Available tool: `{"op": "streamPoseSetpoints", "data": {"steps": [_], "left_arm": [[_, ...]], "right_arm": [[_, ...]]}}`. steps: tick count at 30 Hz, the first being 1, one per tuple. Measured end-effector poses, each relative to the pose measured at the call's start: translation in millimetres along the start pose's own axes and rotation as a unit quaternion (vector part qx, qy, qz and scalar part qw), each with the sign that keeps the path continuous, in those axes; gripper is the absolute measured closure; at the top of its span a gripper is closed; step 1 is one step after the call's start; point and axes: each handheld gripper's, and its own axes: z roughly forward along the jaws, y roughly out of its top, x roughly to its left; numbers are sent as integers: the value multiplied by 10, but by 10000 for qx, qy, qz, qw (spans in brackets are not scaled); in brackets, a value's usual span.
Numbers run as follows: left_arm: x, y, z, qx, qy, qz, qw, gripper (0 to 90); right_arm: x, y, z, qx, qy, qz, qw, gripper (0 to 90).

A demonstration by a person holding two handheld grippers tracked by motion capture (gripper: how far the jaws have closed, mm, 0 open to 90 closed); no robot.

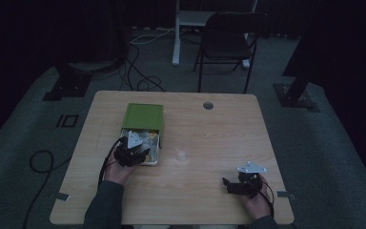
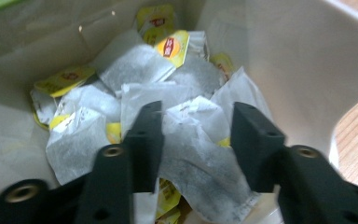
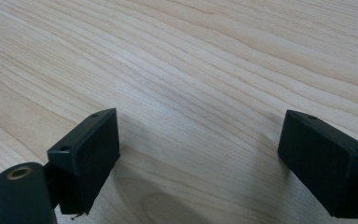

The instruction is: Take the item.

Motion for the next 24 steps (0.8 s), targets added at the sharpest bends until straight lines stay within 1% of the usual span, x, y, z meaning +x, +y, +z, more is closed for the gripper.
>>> {"op": "streamPoseSetpoints", "data": {"steps": [2,4,5,6,7,12,15,17,20,22,24], "left_arm": [[-1,0,-16,-3,-26,17,10000,723],[-3,2,-23,-9,-29,22,10000,783],[-4,7,-35,30,-77,41,10000,783],[-6,8,-40,34,-81,53,9999,826],[-7,9,-50,33,-80,54,9999,838],[-9,16,-106,8,-142,61,9999,880],[-7,31,-151,-11,-171,79,9998,883],[-2,45,-187,-62,-194,45,9998,883],[7,79,-248,-117,-245,49,9996,883],[9,88,-260,-129,-258,52,9996,883],[12,119,-301,-165,-324,70,9993,883]], "right_arm": [[0,0,0,0,0,0,10000,123],[0,0,0,0,0,0,10000,123],[0,0,0,0,0,0,10000,123],[0,0,0,0,0,-1,10000,123],[0,0,0,0,1,-1,10000,123],[0,0,0,0,0,0,10000,123],[0,0,0,0,0,0,10000,123],[0,0,0,0,1,0,10000,123],[0,0,0,0,0,-1,10000,123],[0,0,0,0,0,0,10000,123],[-1,0,0,-3,0,-4,10000,123]]}}
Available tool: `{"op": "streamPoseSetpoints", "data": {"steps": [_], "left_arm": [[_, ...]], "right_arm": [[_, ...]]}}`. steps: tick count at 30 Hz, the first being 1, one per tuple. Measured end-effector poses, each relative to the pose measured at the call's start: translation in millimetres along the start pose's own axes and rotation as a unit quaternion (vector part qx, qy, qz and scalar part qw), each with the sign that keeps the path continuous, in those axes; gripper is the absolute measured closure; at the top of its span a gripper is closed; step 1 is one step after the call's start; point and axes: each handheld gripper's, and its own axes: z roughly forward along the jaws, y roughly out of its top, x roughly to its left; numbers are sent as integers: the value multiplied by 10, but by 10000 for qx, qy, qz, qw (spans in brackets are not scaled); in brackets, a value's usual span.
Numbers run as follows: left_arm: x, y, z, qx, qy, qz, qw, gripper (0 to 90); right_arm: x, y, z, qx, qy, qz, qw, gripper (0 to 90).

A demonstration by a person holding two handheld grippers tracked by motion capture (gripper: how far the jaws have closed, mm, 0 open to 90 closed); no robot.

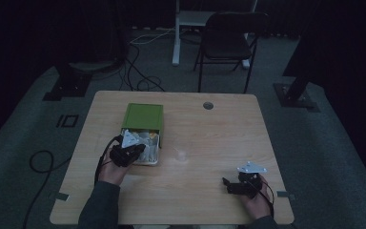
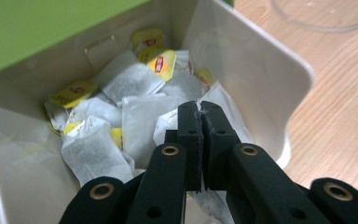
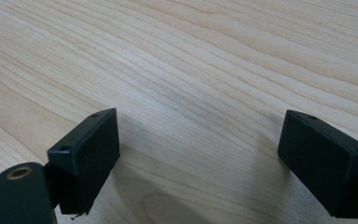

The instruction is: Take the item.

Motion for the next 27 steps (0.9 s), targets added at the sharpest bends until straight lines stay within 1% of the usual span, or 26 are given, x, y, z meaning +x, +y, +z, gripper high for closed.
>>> {"op": "streamPoseSetpoints", "data": {"steps": [2,4,11,12,19,27], "left_arm": [[-6,33,-47,-37,-79,8,10000,883],[-7,54,-83,-56,-123,42,9999,883],[-19,105,-172,-132,-241,61,9996,883],[-24,116,-192,-171,-304,56,9994,883],[-34,146,-233,-198,-427,72,9989,883],[-72,201,-265,-229,-567,164,9980,883]], "right_arm": [[0,0,0,0,-2,0,10000,123],[0,0,0,-1,-2,-1,10000,123],[0,0,0,-1,-2,-2,10000,123],[-1,0,0,-1,-1,-4,10000,123],[0,0,0,-2,-1,2,10000,123],[0,0,0,-1,-1,4,10000,123]]}}
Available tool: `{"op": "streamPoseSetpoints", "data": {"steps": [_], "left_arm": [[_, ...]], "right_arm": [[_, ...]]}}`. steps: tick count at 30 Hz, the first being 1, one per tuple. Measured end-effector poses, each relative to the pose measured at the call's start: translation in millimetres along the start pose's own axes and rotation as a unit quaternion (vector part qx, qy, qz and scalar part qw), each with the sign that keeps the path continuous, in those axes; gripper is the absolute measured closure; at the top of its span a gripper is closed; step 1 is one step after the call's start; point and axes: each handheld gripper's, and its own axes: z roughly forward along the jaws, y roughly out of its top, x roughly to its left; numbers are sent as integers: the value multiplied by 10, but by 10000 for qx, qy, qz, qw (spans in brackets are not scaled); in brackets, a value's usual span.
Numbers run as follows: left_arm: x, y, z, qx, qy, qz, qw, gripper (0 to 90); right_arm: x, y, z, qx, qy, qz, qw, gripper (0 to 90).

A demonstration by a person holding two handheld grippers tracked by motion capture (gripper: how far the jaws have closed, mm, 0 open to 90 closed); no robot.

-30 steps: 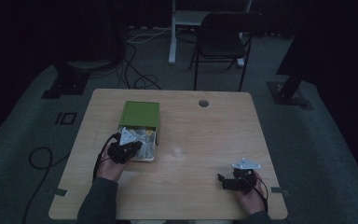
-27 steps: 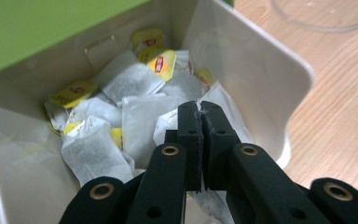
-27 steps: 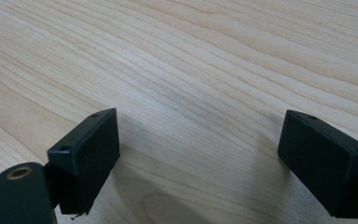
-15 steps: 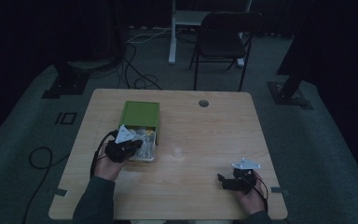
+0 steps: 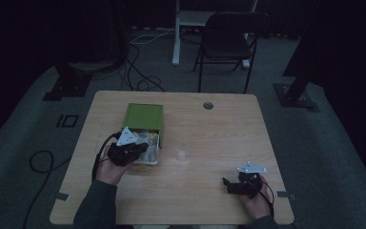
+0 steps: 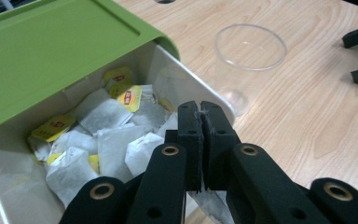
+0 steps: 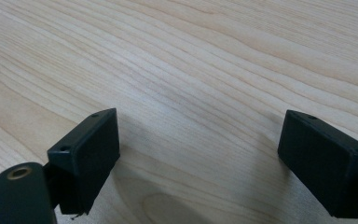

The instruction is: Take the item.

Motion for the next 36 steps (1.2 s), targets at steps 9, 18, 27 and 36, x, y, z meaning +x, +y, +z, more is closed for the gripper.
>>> {"op": "streamPoseSetpoints", "data": {"steps": [9,18,27,36], "left_arm": [[-60,67,-6,23,-71,100,9999,883],[-124,131,0,82,-110,220,9997,884],[-154,160,4,61,-189,255,9995,884],[-185,221,-23,-39,-302,261,9992,884]], "right_arm": [[0,0,0,-1,-1,-1,10000,123],[0,0,0,-1,-3,0,10000,123],[0,0,0,-4,-3,-4,10000,124],[-1,0,1,-7,-2,-11,10000,123]]}}
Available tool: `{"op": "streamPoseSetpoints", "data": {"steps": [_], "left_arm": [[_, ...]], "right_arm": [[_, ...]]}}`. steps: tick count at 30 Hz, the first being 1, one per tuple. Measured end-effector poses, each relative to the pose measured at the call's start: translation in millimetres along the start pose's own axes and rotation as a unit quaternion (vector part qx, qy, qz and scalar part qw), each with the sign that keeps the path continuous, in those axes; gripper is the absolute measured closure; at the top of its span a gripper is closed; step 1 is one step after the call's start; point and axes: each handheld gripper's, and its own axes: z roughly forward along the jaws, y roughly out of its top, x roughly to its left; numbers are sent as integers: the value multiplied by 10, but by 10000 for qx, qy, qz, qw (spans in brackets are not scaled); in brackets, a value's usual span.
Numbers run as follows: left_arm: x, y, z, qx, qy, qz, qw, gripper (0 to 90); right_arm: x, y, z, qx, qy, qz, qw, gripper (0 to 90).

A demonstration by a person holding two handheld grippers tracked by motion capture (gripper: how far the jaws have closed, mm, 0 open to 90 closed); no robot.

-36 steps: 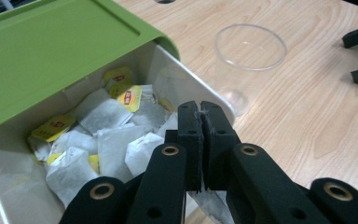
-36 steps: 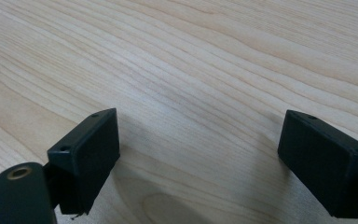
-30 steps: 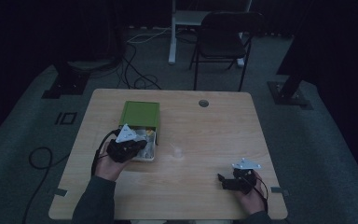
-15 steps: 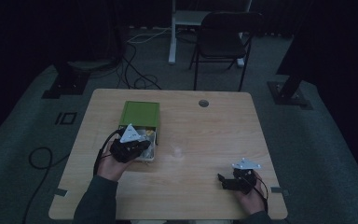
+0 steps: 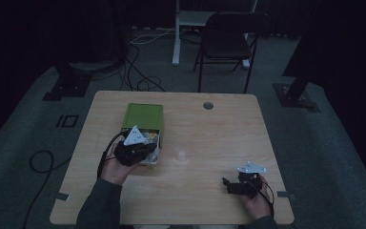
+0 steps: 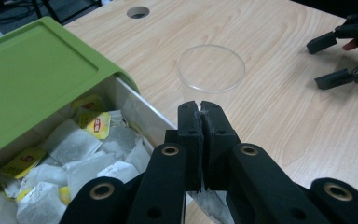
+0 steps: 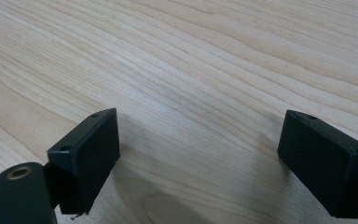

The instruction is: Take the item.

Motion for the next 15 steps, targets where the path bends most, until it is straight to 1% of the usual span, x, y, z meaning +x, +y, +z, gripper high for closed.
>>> {"op": "streamPoseSetpoints", "data": {"steps": [3,4,6,7,10,15], "left_arm": [[-8,24,-9,-8,-33,34,10000,884],[-14,31,-10,-53,-69,8,10000,884],[-16,40,-15,-71,-101,17,9999,884],[-24,62,-26,-101,-155,30,9998,884],[-25,71,-37,-139,-208,1,9997,884],[-41,85,-46,-144,-242,24,9996,884]], "right_arm": [[1,0,-1,6,1,11,10000,123],[1,0,-1,4,1,10,10000,123],[1,0,-1,8,1,7,10000,123],[2,0,-1,8,0,15,10000,123],[1,0,-1,5,0,11,10000,123],[1,1,-2,9,1,10,10000,123]]}}
